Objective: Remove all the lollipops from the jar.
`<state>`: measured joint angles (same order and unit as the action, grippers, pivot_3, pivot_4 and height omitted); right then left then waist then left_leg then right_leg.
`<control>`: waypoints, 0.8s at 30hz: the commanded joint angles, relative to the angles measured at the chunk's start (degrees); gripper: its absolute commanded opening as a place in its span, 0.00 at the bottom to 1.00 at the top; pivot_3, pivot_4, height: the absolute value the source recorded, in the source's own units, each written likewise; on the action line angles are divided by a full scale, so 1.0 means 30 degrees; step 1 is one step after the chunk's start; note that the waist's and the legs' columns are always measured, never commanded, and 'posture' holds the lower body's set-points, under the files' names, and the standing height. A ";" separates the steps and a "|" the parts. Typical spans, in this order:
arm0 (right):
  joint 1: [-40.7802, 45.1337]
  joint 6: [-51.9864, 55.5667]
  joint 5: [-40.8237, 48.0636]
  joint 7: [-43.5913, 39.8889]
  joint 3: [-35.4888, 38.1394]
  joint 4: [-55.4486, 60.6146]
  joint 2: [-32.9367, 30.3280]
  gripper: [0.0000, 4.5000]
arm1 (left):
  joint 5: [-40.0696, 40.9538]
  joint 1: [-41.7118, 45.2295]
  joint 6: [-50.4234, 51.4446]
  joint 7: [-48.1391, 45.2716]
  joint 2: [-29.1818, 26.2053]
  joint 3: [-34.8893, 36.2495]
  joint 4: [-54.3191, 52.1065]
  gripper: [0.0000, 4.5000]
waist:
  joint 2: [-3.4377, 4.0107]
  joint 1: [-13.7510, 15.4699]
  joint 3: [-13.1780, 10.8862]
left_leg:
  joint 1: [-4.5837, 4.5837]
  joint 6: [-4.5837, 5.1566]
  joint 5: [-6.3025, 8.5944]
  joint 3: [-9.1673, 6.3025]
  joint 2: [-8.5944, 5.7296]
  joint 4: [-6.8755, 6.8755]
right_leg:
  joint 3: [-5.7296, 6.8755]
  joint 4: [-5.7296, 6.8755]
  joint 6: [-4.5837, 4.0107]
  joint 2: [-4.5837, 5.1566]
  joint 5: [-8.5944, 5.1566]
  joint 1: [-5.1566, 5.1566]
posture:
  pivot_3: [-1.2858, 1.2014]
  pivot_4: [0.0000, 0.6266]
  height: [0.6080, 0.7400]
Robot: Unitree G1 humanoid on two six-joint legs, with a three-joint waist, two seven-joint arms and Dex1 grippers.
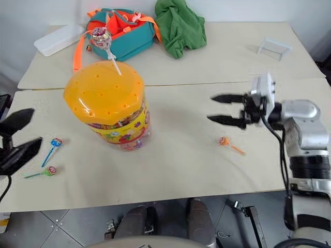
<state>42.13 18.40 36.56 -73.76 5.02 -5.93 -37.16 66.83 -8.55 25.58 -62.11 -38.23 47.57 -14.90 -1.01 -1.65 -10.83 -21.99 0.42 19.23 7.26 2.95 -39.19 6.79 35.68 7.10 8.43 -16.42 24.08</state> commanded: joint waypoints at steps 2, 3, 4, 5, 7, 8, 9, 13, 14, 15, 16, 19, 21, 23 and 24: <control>0.2941 0.2216 0.0832 0.3144 -0.0795 0.1964 0.2479 0.68 | 0.1807 -0.0009 0.0499 0.0428 0.0314 0.1116 0.0399 1.00 | 0.0002 -0.0005 0.0001 | -0.0024 -0.0002 0.0000 -0.0010 -0.0001 0.0000 | 0.0001 0.0039 0.0000 0.0006 0.0000 0.0043 | 0.52 0.24 1.00; 0.3677 0.2567 0.0394 0.3964 -0.1208 0.1781 0.3178 0.68 | 0.1601 0.0063 0.0283 0.0431 0.0473 0.0974 0.0312 1.00 | 0.0001 0.0026 0.0002 | -0.0042 -0.0003 0.0001 -0.0005 -0.0014 -0.0003 | -0.0004 0.0068 -0.0001 0.0016 0.0000 0.0074 | 0.52 0.24 1.00; 0.4318 0.2817 0.0056 0.4557 -0.1665 0.1651 0.3847 0.68 | 0.1559 0.0101 0.0204 0.0380 0.0622 0.0816 0.0214 1.00 | -0.0003 0.0043 0.0004 | -0.0056 -0.0004 0.0000 -0.0015 -0.0026 -0.0003 | 0.0002 0.0086 -0.0001 0.0019 0.0001 0.0089 | 0.52 0.24 1.00; 0.4711 0.2988 -0.0181 0.5004 -0.1963 0.1575 0.4360 0.68 | 0.1598 0.0116 0.0224 0.0353 0.0735 0.0690 0.0118 1.00 | -0.0013 0.0056 0.0010 | -0.0059 -0.0004 0.0000 -0.0020 -0.0037 -0.0003 | 0.0010 0.0095 -0.0001 0.0020 0.0001 0.0089 | 0.52 0.24 1.00; 0.5173 0.3357 -0.0414 0.5417 -0.2469 0.1496 0.5104 0.68 | 0.1598 0.0151 0.0278 0.0230 0.0877 0.0434 0.0045 1.00 | -0.0047 0.0054 0.0030 | -0.0084 -0.0004 0.0001 -0.0025 -0.0042 -0.0003 | 0.0037 0.0092 0.0000 0.0019 0.0001 0.0091 | 0.52 0.24 1.00; 0.5259 0.3620 -0.0294 0.5435 -0.2606 0.1534 0.5394 0.68 | 0.1579 0.0116 0.0328 0.0182 0.0914 0.0308 0.0017 1.00 | -0.0053 0.0052 0.0033 | -0.0093 -0.0005 0.0001 -0.0025 -0.0044 -0.0003 | 0.0048 0.0093 0.0000 0.0018 0.0001 0.0090 | 0.52 0.24 1.00; 0.5336 0.3815 -0.0336 0.5555 -0.2799 0.1547 0.5671 0.68 | 0.1514 0.0115 0.0320 0.0113 0.0944 0.0183 0.0040 1.00 | -0.0053 0.0046 0.0034 | -0.0109 -0.0005 0.0001 -0.0022 -0.0049 -0.0003 | 0.0064 0.0089 0.0001 0.0019 0.0003 0.0091 | 0.52 0.24 1.00; 0.5679 0.3920 -0.0735 0.5811 -0.3725 0.1578 0.7027 0.60 | 0.1354 0.0113 0.0318 0.0001 0.0940 -0.0116 0.0273 1.00 | -0.0053 -0.0038 0.0034 | -0.0107 -0.0004 0.0001 -0.0012 -0.0046 -0.0002 | 0.0064 0.0088 0.0002 0.0009 0.0004 0.0094 | 0.52 0.24 1.00; 0.5699 0.3956 -0.0895 0.5877 -0.3857 0.1595 0.7169 0.56 | 0.1347 0.0112 0.0304 -0.0049 0.0911 -0.0144 0.0323 1.00 | -0.0053 -0.0082 0.0034 | -0.0107 -0.0009 -0.0002 -0.0008 -0.0041 -0.0003 | 0.0065 0.0088 0.0002 0.0002 0.0004 0.0097 | 0.52 0.24 1.00; 0.5701 0.3820 -0.1074 0.5741 -0.4002 0.1610 0.7236 0.49 | 0.1332 0.0114 0.0280 -0.0067 0.0902 -0.0177 0.0350 1.00 | -0.0053 -0.0105 0.0034 | -0.0103 -0.0014 -0.0005 -0.0004 -0.0033 -0.0002 | 0.0061 0.0090 0.0001 -0.0006 0.0003 0.0100 | 0.52 0.24 1.00; 0.5722 0.3661 -0.1222 0.5684 -0.4089 0.1573 0.7343 0.42 | 0.1302 0.0143 0.0249 -0.0101 0.0899 -0.0221 0.0386 1.00 | -0.0053 -0.0113 0.0034 | -0.0102 -0.0015 -0.0005 -0.0003 -0.0030 -0.0003 | 0.0059 0.0091 0.0001 -0.0008 0.0003 0.0100 | 0.52 0.24 1.00; 0.5777 0.3728 -0.1140 0.5710 -0.4003 0.1582 0.7708 0.19 | 0.1308 0.0197 0.0243 -0.0165 0.0953 -0.0347 0.0334 1.00 | -0.0053 -0.0107 0.0033 | -0.0103 -0.0015 -0.0004 -0.0002 -0.0032 -0.0002 | 0.0057 0.0091 0.0001 -0.0007 0.0003 0.0103 | 0.52 0.24 1.00; 0.5903 0.3628 -0.1206 0.5682 -0.3968 0.1451 0.7885 0.05 | 0.1215 0.0320 0.0078 -0.0357 0.1005 -0.0419 0.0366 1.00 | -0.0053 -0.0116 0.0033 | -0.0104 -0.0015 -0.0005 -0.0002 -0.0031 0.0001 | 0.0058 0.0090 0.0001 -0.0008 0.0003 0.0105 | 0.52 0.24 1.00; 0.6091 0.3524 -0.0999 0.5768 -0.3641 0.1235 0.8202 0.01 | 0.1398 0.0733 -0.0332 -0.0622 0.1332 -0.0405 0.0343 1.00 | -0.0052 -0.0138 0.0033 | -0.0103 -0.0015 -0.0005 -0.0001 -0.0031 0.0005 | 0.0057 0.0091 0.0001 -0.0008 0.0003 0.0110 | 0.52 0.24 1.00; 0.6152 0.3521 -0.0872 0.5803 -0.3448 0.1143 0.8331 0.01 | 0.1379 0.0751 -0.0304 -0.0624 0.1339 -0.0446 0.0298 1.00 | -0.0053 -0.0162 0.0033 | -0.0103 -0.0015 -0.0005 0.0006 -0.0031 0.0005 | 0.0054 0.0090 0.0001 -0.0008 0.0003 0.0111 | 0.52 0.24 1.00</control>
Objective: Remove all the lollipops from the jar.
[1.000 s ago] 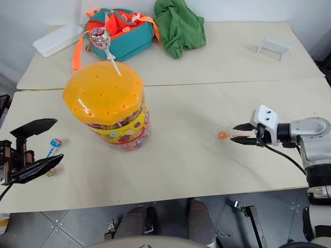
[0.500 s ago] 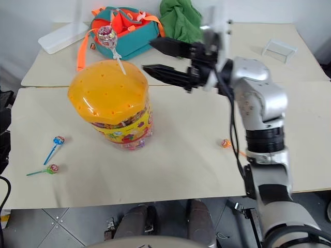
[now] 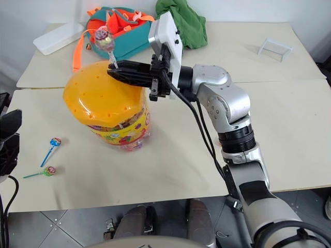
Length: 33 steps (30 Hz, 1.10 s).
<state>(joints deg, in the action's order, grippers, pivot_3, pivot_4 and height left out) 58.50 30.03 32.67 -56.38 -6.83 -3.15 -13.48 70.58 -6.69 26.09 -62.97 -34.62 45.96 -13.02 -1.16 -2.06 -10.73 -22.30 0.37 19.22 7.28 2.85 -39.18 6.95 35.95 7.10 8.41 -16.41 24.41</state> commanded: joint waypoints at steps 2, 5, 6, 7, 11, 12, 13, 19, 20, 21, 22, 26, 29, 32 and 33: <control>0.0849 -0.1210 0.0928 -0.0312 0.1529 -0.0254 0.0655 0.01 | 0.0458 0.0333 -0.0200 -0.0119 0.0110 -0.0004 -0.0568 1.00 | -0.0001 -0.0089 0.0000 | 0.0000 0.0000 0.0000 0.0018 0.0003 0.0000 | 0.0002 0.0004 0.0000 -0.0006 0.0000 0.0001 | 0.52 0.24 1.00; 0.1102 -0.1615 0.1989 -0.0958 0.3406 -0.1048 -0.0050 0.01 | 0.0363 0.0607 -0.0142 -0.0112 -0.0128 -0.0328 -0.1087 1.00 | -0.0001 -0.0094 0.0000 | -0.0002 0.0000 0.0000 0.0059 0.0002 0.0000 | 0.0002 0.0003 0.0000 -0.0006 0.0000 0.0001 | 0.52 0.24 1.00; 0.1146 -0.1244 0.2237 -0.1126 0.4005 -0.1335 -0.0816 0.01 | 0.0001 0.0639 -0.0248 -0.0367 -0.0346 -0.0513 -0.1304 1.00 | -0.0002 -0.0023 0.0000 | -0.0003 0.0000 0.0000 0.0077 0.0000 0.0000 | 0.0000 0.0002 0.0001 -0.0005 0.0001 0.0000 | 0.52 0.24 1.00; 0.1097 -0.0861 0.2063 -0.1453 0.4354 -0.1688 -0.2012 0.01 | -0.0350 0.0581 -0.0242 -0.0628 -0.0666 -0.0711 -0.1540 1.00 | -0.0006 0.0149 0.0002 | -0.0009 0.0002 0.0000 0.0087 -0.0006 0.0000 | 0.0001 -0.0003 0.0003 -0.0002 0.0002 -0.0002 | 0.52 0.24 1.00; -0.0012 -0.0826 -0.0725 -0.3431 0.3250 -0.3135 -0.7235 0.01 | -0.2094 0.0217 -0.0880 -0.2040 -0.1671 -0.1379 -0.1860 1.00 | -0.0013 0.0240 0.0007 | -0.0024 0.0023 0.0013 0.0073 -0.0031 -0.0002 | 0.0003 -0.0039 0.0004 0.0016 0.0002 -0.0009 | 0.52 0.24 1.00; -0.0605 -0.1364 -0.1874 -0.4002 0.2809 -0.3685 -0.8764 0.01 | -0.2689 0.0129 -0.1181 -0.2587 -0.1903 -0.1651 -0.1859 1.00 | -0.0012 0.0229 0.0006 | -0.0021 0.0028 0.0017 0.0104 -0.0029 0.0000 | 0.0000 -0.0048 0.0005 0.0017 0.0002 -0.0008 | 0.52 0.24 1.00; -0.1557 -0.2938 -0.3538 -0.4625 0.2213 -0.4639 -1.0568 0.01 | -0.3280 -0.0068 -0.1357 -0.3170 -0.2201 -0.2018 -0.1875 1.00 | -0.0013 0.0180 0.0007 | -0.0023 0.0027 0.0017 0.0107 -0.0023 0.0008 | 0.0011 -0.0075 0.0005 0.0011 0.0002 -0.0008 | 0.52 0.24 1.00; -0.5452 -0.9743 -0.8036 -0.4568 0.1556 -1.0322 -1.4738 0.01 | -0.5290 -0.0258 -0.3065 -0.5274 -0.2455 -0.3359 -0.1760 1.00 | 0.0013 -0.0106 -0.0006 | 0.0002 0.0025 0.0017 0.0283 0.0001 0.0034 | -0.0019 -0.0128 0.0005 0.0011 0.0000 0.0032 | 0.52 0.24 1.00; -0.5970 -1.0957 -0.8745 -0.4384 0.1389 -1.1158 -1.5051 0.01 | -0.5400 -0.0198 -0.3163 -0.5373 -0.2451 -0.3472 -0.1663 1.00 | 0.0023 -0.0290 -0.0010 | 0.0035 0.0023 0.0015 0.0342 0.0016 0.0033 | -0.0030 -0.0126 -0.0001 0.0012 -0.0004 0.0031 | 0.52 0.24 1.00; -0.6416 -1.1594 -0.9089 -0.4270 0.1388 -1.1821 -1.5168 0.01 | -0.5711 -0.0050 -0.3575 -0.5605 -0.2399 -0.3643 -0.1471 1.00 | 0.0037 -0.0386 -0.0014 | 0.0066 0.0023 0.0013 0.0364 0.0021 0.0029 | -0.0051 -0.0099 -0.0003 0.0013 -0.0004 0.0029 | 0.52 0.24 1.00; -0.6724 -1.2105 -0.9398 -0.3752 0.1462 -1.2743 -1.5114 0.01 | -0.5915 -0.0052 -0.3701 -0.5759 -0.2446 -0.3814 -0.1398 1.00 | 0.0040 -0.0434 -0.0016 | 0.0079 0.0020 0.0009 0.0376 0.0026 0.0029 | -0.0064 -0.0093 -0.0010 0.0013 -0.0008 0.0030 | 0.52 0.24 1.00; -0.6854 -1.3700 -1.0610 -0.2237 0.1423 -1.5430 -1.4970 0.01 | -0.6193 0.0060 -0.4080 -0.5788 -0.2362 -0.4062 -0.1367 1.00 | 0.0061 -0.0446 -0.0027 | 0.0096 0.0019 0.0009 0.0393 0.0039 0.0021 | -0.0096 -0.0076 -0.0017 0.0010 -0.0012 0.0030 | 0.52 0.24 1.00; -0.7015 -1.3837 -0.9923 -0.2825 0.2057 -1.6274 -1.4596 0.17 | -0.6243 -0.0297 -0.4018 -0.5517 -0.2349 -0.3879 -0.1466 1.00 | 0.0067 -0.0388 -0.0031 | 0.0097 0.0019 0.0009 0.0387 0.0041 0.0017 | -0.0102 -0.0074 -0.0018 0.0010 -0.0012 0.0030 | 0.52 0.24 1.00; -0.7379 -1.4419 -0.8156 -0.4303 0.3372 -1.5740 -1.4054 0.37 | -0.6400 -0.0620 -0.3794 -0.4343 -0.2259 -0.3262 -0.1180 1.00 | 0.0067 -0.0368 -0.0031 | 0.0096 0.0019 0.0010 0.0382 0.0041 0.0013 | -0.0104 -0.0077 -0.0017 0.0011 -0.0012 0.0027 | 0.52 0.24 1.00; -0.7675 -1.4562 -0.7071 -0.5187 0.4013 -1.4931 -1.3743 0.44 | -0.6444 -0.0763 -0.3631 -0.3943 -0.2325 -0.2968 -0.0846 1.00 | 0.0067 -0.0344 -0.0031 | 0.0095 0.0020 0.0010 0.0380 0.0042 0.0011 | -0.0103 -0.0079 -0.0017 0.0011 -0.0012 0.0025 | 0.52 0.24 1.00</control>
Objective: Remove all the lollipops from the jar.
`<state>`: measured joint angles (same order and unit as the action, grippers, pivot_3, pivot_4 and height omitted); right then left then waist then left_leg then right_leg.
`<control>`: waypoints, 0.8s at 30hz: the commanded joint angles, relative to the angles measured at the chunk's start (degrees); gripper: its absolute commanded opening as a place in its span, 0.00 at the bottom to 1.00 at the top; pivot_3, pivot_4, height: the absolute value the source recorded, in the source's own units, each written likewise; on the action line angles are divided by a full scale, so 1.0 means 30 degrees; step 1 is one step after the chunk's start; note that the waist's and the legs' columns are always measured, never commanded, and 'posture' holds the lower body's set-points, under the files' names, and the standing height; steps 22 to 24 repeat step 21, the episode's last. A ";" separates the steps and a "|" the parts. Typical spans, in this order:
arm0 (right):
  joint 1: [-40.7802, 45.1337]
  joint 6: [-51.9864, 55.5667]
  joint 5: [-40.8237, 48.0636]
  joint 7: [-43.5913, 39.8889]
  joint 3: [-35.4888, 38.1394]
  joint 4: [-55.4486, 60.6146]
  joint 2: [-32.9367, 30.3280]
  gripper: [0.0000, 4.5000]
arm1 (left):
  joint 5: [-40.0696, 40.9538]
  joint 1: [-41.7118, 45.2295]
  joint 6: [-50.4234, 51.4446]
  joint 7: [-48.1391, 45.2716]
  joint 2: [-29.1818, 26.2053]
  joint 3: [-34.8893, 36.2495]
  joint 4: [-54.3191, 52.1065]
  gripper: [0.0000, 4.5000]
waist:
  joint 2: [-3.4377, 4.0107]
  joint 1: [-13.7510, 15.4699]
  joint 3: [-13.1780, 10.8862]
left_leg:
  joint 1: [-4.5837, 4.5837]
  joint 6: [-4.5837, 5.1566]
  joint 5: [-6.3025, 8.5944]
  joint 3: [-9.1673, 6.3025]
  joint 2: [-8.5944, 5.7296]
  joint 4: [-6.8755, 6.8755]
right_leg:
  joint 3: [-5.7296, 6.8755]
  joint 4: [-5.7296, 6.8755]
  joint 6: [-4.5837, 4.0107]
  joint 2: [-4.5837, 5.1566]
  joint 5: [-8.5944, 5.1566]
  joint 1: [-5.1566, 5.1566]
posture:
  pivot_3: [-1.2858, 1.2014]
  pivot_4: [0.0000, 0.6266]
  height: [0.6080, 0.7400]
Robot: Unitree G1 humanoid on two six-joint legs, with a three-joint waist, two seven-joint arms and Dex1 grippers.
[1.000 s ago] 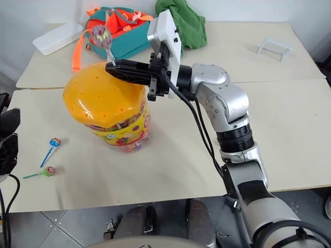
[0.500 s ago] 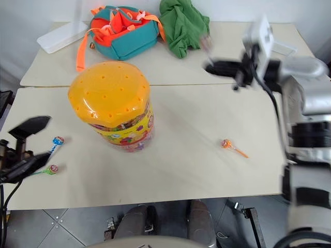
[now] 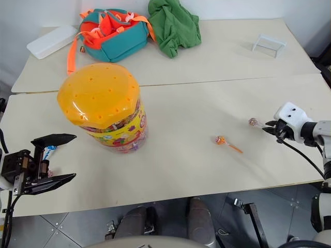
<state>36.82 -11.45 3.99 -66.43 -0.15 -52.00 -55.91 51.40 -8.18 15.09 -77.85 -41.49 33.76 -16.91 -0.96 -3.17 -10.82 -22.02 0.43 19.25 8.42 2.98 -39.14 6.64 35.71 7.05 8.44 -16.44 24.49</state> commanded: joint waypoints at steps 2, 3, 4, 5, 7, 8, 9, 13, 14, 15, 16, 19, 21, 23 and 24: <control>-0.1111 -0.0730 0.4683 -0.3241 0.2932 0.3682 0.1208 0.59 | -0.0654 -0.0184 -0.0520 0.1748 0.0074 0.1624 0.1472 1.00 | 0.0005 0.0047 0.0003 | 0.0000 0.0000 0.0000 -0.0009 0.0006 -0.0005 | 0.0003 0.0003 0.0000 -0.0001 0.0000 -0.0001 | 0.52 0.24 1.00; -0.1487 -0.0305 0.5608 -0.3581 0.3325 0.5090 0.1647 0.65 | -0.0930 -0.0188 -0.0587 0.2245 0.0079 0.1830 0.1909 1.00 | 0.0008 0.0041 0.0003 | 0.0003 0.0001 0.0000 -0.0009 0.0006 -0.0004 | 0.0003 0.0012 0.0000 -0.0002 0.0000 -0.0001 | 0.52 0.24 1.00; -0.1964 -0.0005 0.6637 -0.3965 0.3444 0.7077 0.2286 0.73 | -0.1268 -0.0158 -0.0918 0.2641 0.0178 0.2060 0.2408 1.00 | 0.0009 0.0048 0.0002 | 0.0004 0.0001 0.0000 -0.0007 0.0007 -0.0004 | 0.0003 0.0017 0.0000 -0.0002 0.0001 -0.0001 | 0.52 0.24 1.00; -0.2411 0.0417 0.7492 -0.4176 0.3437 0.8933 0.2877 0.79 | -0.1524 -0.0202 -0.1121 0.2934 0.0250 0.2203 0.2763 1.00 | 0.0009 0.0053 0.0003 | 0.0002 0.0001 0.0001 -0.0011 0.0008 -0.0007 | 0.0005 0.0019 0.0001 -0.0001 0.0001 0.0000 | 0.52 0.24 1.00; -0.3024 0.0746 0.8248 -0.4133 0.3092 1.1616 0.3848 0.95 | -0.2611 -0.0528 -0.1330 0.3932 0.0214 0.2126 0.3325 1.00 | 0.0009 0.0110 0.0003 | 0.0001 0.0003 0.0003 -0.0021 0.0014 -0.0009 | 0.0009 0.0026 0.0002 0.0001 0.0002 0.0000 | 0.52 0.24 1.00; -0.3256 0.0918 0.8427 -0.4201 0.2809 1.2574 0.4273 1.00 | -0.3413 -0.0604 -0.1496 0.4773 0.0235 0.1968 0.3546 1.00 | 0.0009 0.0143 0.0003 | 0.0003 0.0002 0.0005 -0.0032 0.0013 -0.0009 | 0.0012 0.0042 0.0002 0.0004 0.0002 -0.0001 | 0.52 0.24 1.00; -0.3446 0.0698 0.8396 -0.4295 0.2441 1.3377 0.4746 1.00 | -0.4240 -0.0584 -0.1795 0.5712 0.0348 0.1834 0.3730 1.00 | 0.0009 0.0201 0.0003 | 0.0002 0.0002 0.0006 -0.0031 0.0011 -0.0009 | 0.0014 0.0041 0.0002 0.0005 0.0002 -0.0001 | 0.52 0.24 1.00; -0.4274 0.1236 0.8004 -0.4845 0.0223 1.5139 0.6374 1.00 | -0.6231 -0.0232 -0.3128 0.8891 0.1794 0.1253 0.2962 1.00 | -0.0031 0.0608 0.0026 | 0.0000 0.0017 0.0017 -0.0043 -0.0006 -0.0013 | 0.0023 0.0040 0.0006 0.0022 0.0006 -0.0003 | 0.52 0.24 1.00; -0.4277 -0.0137 0.7181 -0.4699 -0.0143 1.4468 0.7021 1.00 | -0.6598 -0.0086 -0.2840 1.0129 0.2279 0.0976 0.2444 1.00 | -0.0041 0.0670 0.0032 | 0.0000 0.0020 0.0020 -0.0051 -0.0011 -0.0017 | 0.0030 0.0043 0.0008 0.0030 0.0009 -0.0009 | 0.52 0.24 1.00; -0.4270 -0.1049 0.6654 -0.4623 -0.0376 1.3976 0.7425 1.00 | -0.6860 0.0016 -0.2630 1.1025 0.2602 0.0774 0.2101 1.00 | -0.0048 0.0714 0.0036 | -0.0009 0.0021 0.0020 -0.0055 -0.0017 -0.0027 | 0.0034 0.0043 0.0009 0.0034 0.0010 -0.0010 | 0.52 0.24 1.00; -0.4175 -0.1885 0.6192 -0.4406 -0.0463 1.3453 0.7814 1.00 | -0.7022 0.0123 -0.2499 1.1579 0.2807 0.0541 0.1838 1.00 | -0.0048 0.0767 0.0036 | -0.0012 0.0024 0.0022 -0.0053 -0.0025 -0.0034 | 0.0032 0.0040 0.0014 0.0039 0.0018 -0.0010 | 0.52 0.24 1.00; -0.3897 -0.3164 0.5383 -0.3142 -0.0221 1.2559 0.8584 1.00 | -0.6491 0.0590 -0.1491 1.3279 0.3393 0.0315 0.0855 1.00 | -0.0048 0.0871 0.0036 | -0.0015 0.0030 0.0024 -0.0047 -0.0035 -0.0054 | 0.0023 0.0045 0.0023 0.0049 0.0025 -0.0011 | 0.52 0.24 1.00; -0.4120 -0.3299 0.5216 -0.1831 0.0276 1.2463 0.8891 1.00 | -0.6609 0.0443 -0.1373 1.4056 0.3686 0.0187 0.0019 1.00 | -0.0048 0.0859 0.0036 | -0.0012 0.0030 0.0025 -0.0047 -0.0029 -0.0056 | 0.0024 0.0055 0.0022 0.0047 0.0026 -0.0009 | 0.52 0.24 1.00; -0.4120 -0.3299 0.5216 -0.1831 0.0276 1.2463 0.8891 1.00 | -0.6609 0.0443 -0.1373 1.4056 0.3686 0.0187 0.0019 1.00 | -0.0048 0.0859 0.0036 | -0.0012 0.0030 0.0025 -0.0047 -0.0029 -0.0056 | 0.0024 0.0055 0.0022 0.0047 0.0026 -0.0009 | 0.52 0.24 1.00; -0.4120 -0.3299 0.5216 -0.1831 0.0276 1.2463 0.8891 1.00 | -0.6609 0.0443 -0.1373 1.4056 0.3686 0.0187 0.0019 1.00 | -0.0048 0.0859 0.0036 | -0.0012 0.0030 0.0025 -0.0047 -0.0029 -0.0056 | 0.0024 0.0055 0.0022 0.0047 0.0026 -0.0009 | 0.52 0.24 1.00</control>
